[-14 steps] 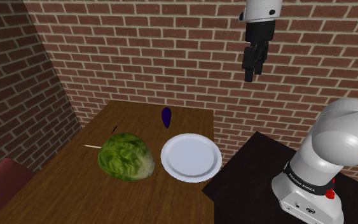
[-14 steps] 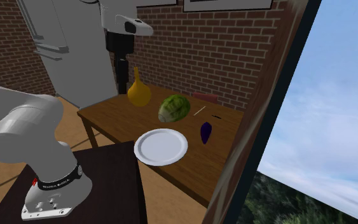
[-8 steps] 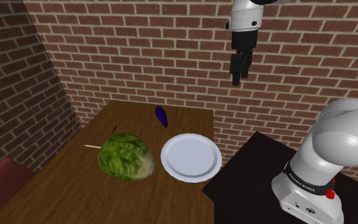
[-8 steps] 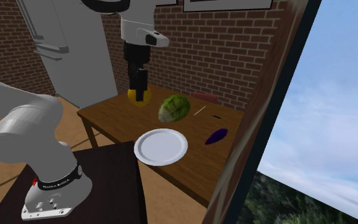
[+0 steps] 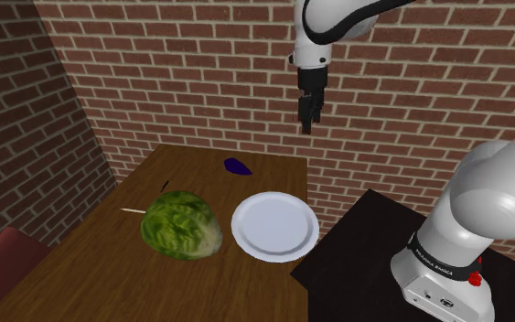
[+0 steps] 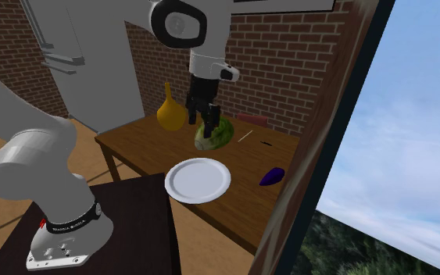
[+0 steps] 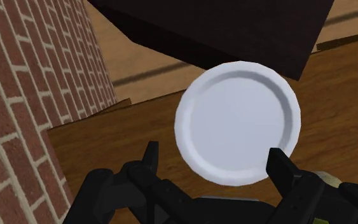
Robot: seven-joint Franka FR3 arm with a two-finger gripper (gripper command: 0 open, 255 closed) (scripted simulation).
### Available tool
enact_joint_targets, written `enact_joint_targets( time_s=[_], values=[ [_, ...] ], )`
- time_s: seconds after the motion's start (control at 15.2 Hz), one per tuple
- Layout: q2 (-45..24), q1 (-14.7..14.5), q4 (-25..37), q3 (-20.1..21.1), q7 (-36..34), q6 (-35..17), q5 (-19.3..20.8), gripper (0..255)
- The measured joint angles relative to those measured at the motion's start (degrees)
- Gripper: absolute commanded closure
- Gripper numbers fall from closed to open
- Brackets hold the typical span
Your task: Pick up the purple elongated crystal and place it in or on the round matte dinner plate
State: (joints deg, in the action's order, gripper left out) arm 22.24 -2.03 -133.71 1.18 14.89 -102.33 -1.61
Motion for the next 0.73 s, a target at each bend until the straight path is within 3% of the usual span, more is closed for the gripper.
enact_joint_targets(
  time_s=[0.73],
  values=[
    [-23.93,-1.62,13.56,0.69,8.04,-10.55,1.07,0]
  ],
)
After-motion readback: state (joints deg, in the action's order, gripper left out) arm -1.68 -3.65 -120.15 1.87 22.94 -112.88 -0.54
